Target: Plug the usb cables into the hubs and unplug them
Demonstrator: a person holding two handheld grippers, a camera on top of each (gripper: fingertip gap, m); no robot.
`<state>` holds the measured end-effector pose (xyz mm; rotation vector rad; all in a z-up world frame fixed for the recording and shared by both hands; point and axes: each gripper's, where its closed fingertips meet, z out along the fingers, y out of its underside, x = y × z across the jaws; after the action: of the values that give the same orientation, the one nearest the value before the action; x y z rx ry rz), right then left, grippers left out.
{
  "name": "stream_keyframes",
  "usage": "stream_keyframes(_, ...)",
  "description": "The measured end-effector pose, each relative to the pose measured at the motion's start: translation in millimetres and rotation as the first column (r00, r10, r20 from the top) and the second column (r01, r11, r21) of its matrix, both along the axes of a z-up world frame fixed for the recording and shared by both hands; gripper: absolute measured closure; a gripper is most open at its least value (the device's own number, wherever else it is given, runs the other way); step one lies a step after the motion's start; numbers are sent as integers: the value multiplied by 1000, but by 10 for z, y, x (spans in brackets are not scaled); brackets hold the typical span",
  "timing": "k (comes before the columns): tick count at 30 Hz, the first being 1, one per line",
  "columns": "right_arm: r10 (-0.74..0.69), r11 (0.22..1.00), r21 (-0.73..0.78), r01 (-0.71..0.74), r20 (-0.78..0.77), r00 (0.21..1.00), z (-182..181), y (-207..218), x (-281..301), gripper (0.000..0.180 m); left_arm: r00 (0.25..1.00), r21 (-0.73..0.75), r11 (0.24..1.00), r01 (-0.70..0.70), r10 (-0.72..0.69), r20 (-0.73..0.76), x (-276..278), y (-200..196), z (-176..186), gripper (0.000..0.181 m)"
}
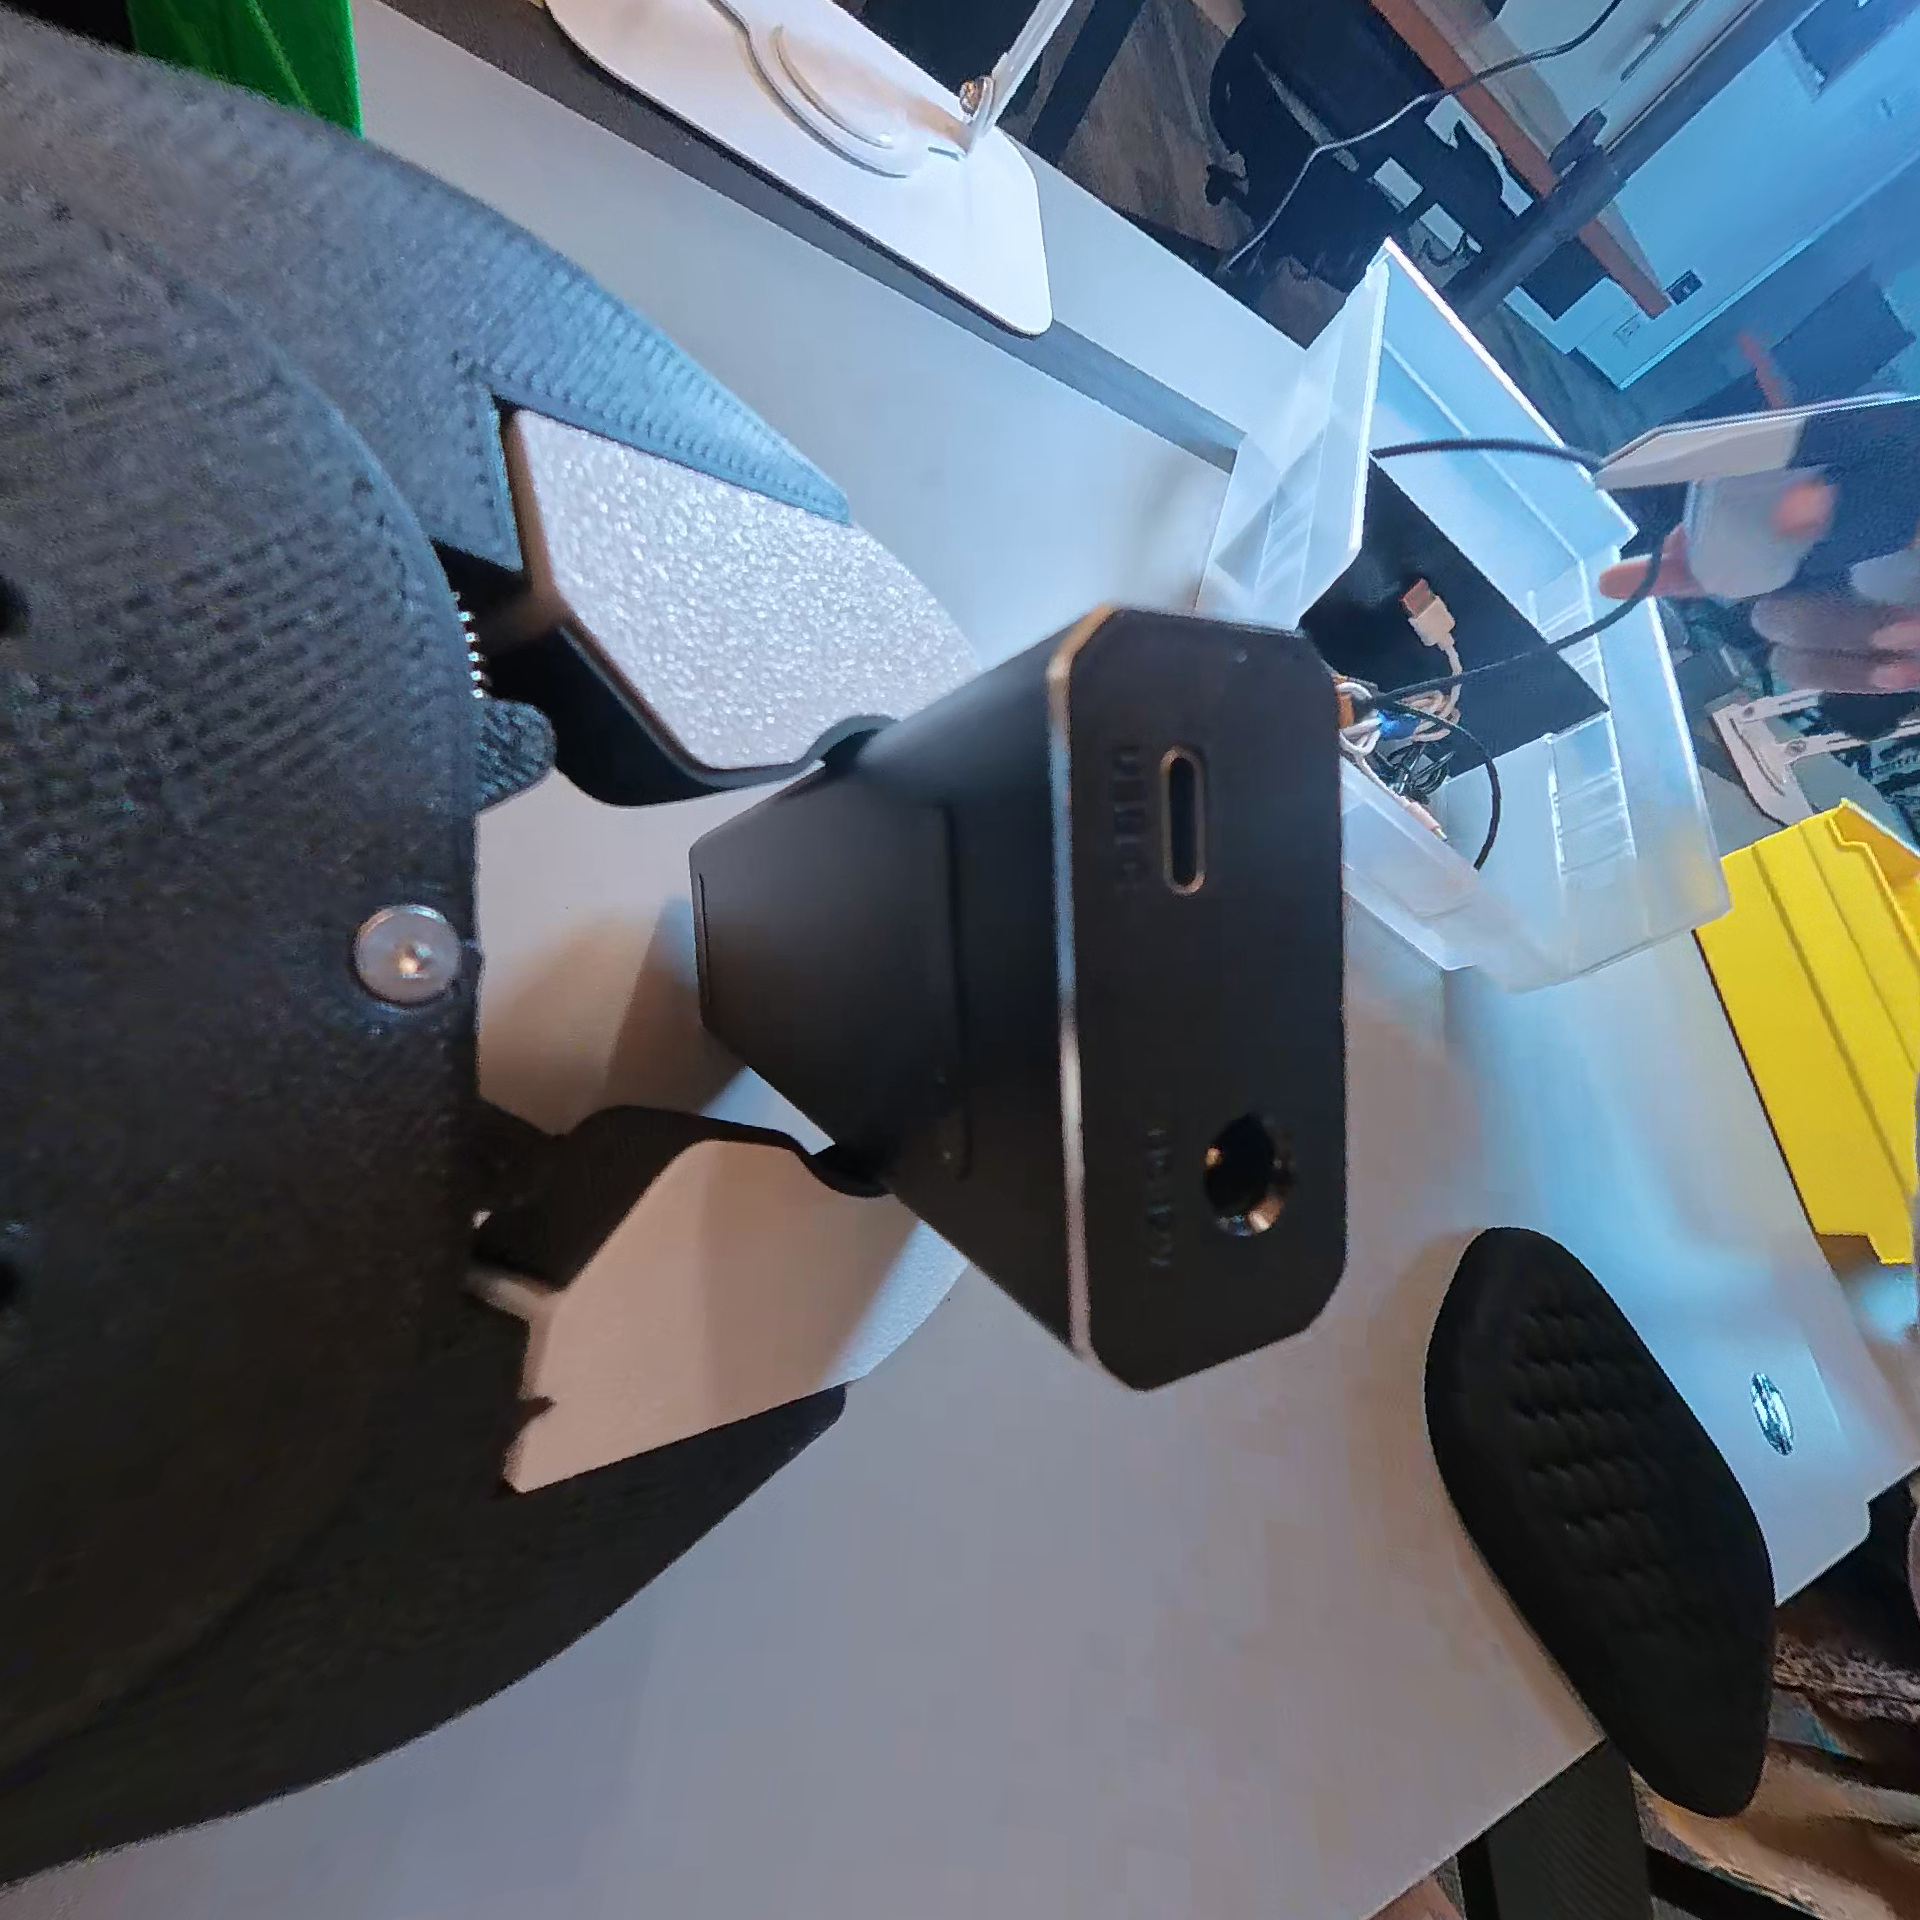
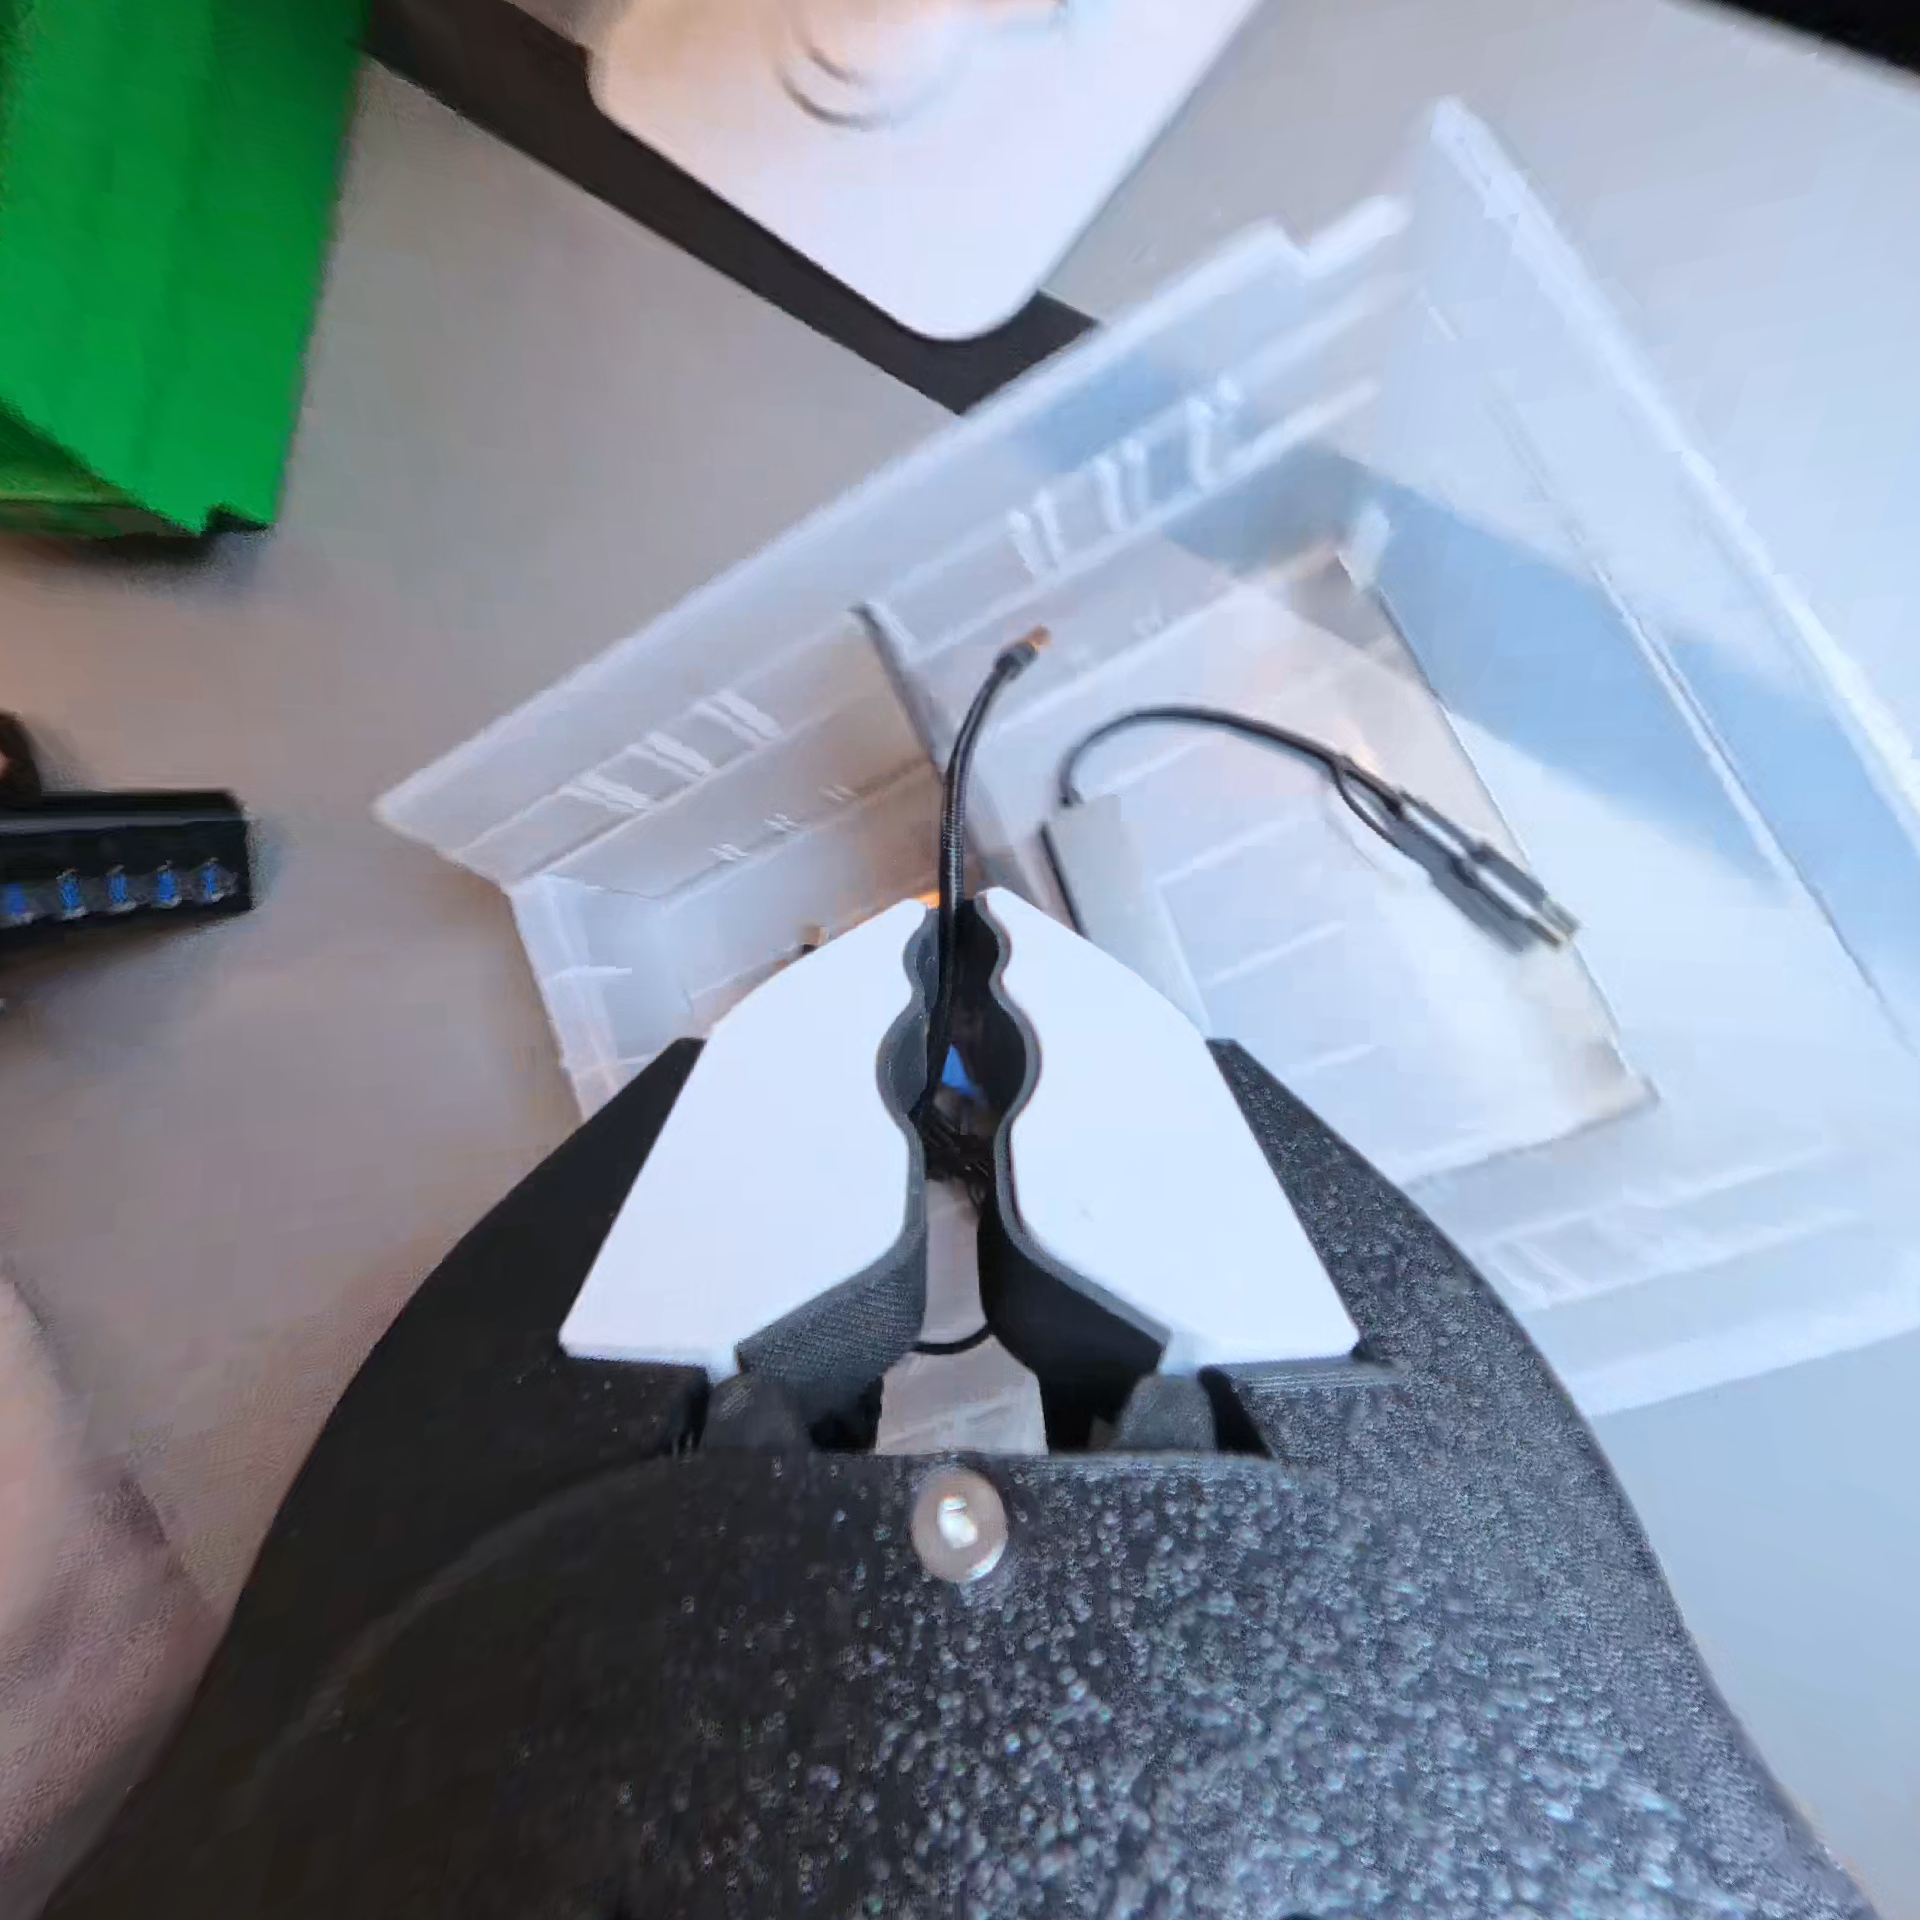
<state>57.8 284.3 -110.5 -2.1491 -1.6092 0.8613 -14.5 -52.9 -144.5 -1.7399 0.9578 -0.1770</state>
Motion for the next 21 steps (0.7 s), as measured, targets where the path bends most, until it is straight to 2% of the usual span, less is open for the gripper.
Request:
stream_keyframes(2, 199, 978, 86, -192, -90, 976, 212, -345, -38, 175, 1000, 1, 1000, 0, 0, -2, 6, 2, -1, 109)
stream_keyframes(4, 353, 930, 149, -336, -105, 930, 274, -675, 7, 175, 1000, 2, 1000, 0, 0, -4, 13, 5, -1, 109)
stream_keyframes(6, 417, 903, 105, -415, 6, 909, 113, -864, 159, 175, 1000, 4, 1000, -1, 1, -4, 21, 10, -1, 109)
stream_keyframes(8, 478, 877, 26, -480, 38, 877, -13, -1030, 297, 175, 1000, 5, 1000, -4, 4, -8, 26, 11, -2, 109)
stream_keyframes(10, 417, 901, 74, -427, 116, 901, -144, -887, 358, 175, 1000, 7, 1000, -7, 7, -10, 29, 11, -3, 109)
stream_keyframes(12, 282, 892, 274, -359, 284, 917, -324, -491, 446, 175, 1000, 9, 1000, -7, 7, -7, 34, 17, -1, 109)
stream_keyframes(14, 193, 822, 443, -357, 372, 908, -409, -235, 477, 174, 1000, 10, 1000, -9, 9, 0, 32, 25, 3, 109)
stream_keyframes(15, 158, 761, 538, -362, 388, 908, -393, -131, 451, 169, 1000, 11, 1000, -11, 11, 3, 27, 27, 5, 109)
stream_keyframes(16, 146, 712, 601, -362, 378, 914, -346, -91, 405, 162, 1000, 15, 1000, -13, 13, 5, 25, 27, 7, 109)
stream_keyframes(17, 152, 699, 623, -349, 348, 925, -286, -117, 348, 158, 1000, 19, 1000, -13, 13, 9, 26, 29, 11, 109)
stream_keyframes(19, 153, 702, 660, -268, 228, 962, -67, -190, 190, 154, 1000, 24, 1000, -10, 10, 19, 37, 38, 16, 109)
stream_keyframes(21, 219, 726, 643, -245, 121, 968, 138, -439, 36, 150, 1000, 31, 1000, -5, 5, 29, 56, 44, 27, 109)
